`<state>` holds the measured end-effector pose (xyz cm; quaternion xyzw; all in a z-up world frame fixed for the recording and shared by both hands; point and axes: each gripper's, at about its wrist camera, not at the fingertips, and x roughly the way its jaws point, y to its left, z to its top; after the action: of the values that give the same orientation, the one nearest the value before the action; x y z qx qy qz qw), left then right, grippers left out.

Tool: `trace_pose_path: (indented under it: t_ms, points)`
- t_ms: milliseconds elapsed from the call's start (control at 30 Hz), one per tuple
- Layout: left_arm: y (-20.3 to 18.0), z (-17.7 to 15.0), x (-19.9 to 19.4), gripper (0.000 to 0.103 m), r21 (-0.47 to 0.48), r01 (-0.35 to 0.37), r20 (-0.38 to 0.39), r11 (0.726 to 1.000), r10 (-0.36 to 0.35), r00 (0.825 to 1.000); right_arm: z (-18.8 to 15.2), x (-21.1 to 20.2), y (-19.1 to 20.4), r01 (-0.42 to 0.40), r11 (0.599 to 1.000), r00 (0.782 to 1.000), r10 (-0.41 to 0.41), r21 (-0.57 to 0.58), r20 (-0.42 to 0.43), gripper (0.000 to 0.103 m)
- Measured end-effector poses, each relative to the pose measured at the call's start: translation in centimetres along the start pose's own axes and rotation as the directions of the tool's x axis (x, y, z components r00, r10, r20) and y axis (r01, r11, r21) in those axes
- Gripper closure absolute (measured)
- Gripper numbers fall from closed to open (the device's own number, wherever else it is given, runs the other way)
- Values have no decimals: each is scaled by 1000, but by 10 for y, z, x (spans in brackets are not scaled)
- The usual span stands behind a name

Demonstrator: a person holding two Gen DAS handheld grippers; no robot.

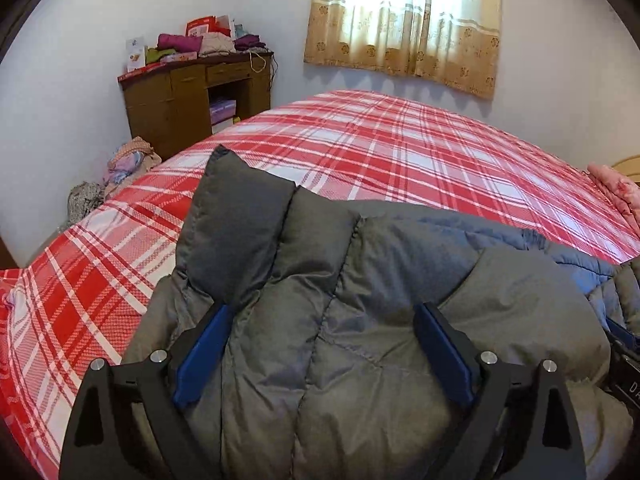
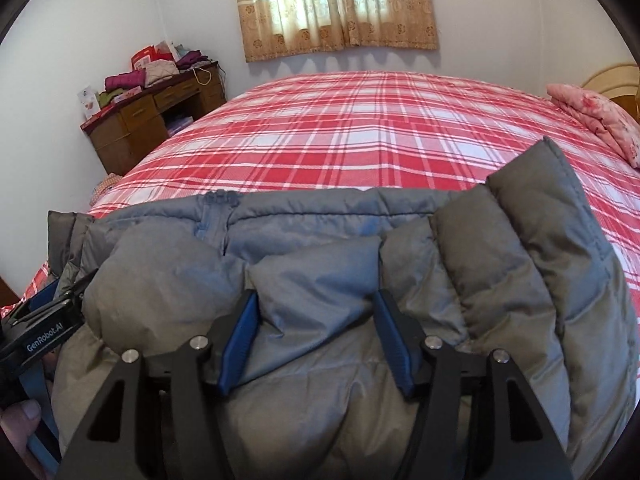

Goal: Fold large clothes

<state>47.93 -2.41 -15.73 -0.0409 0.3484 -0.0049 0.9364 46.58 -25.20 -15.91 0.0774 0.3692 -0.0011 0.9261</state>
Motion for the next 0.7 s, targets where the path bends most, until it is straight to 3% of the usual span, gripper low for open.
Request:
trace_pose_path:
  t_ms: [700]
  points:
    - [-16,-2,20,3,63,-69,-74,996,74,995,-3,22,5,34,999,996,-36,-31,-81,35]
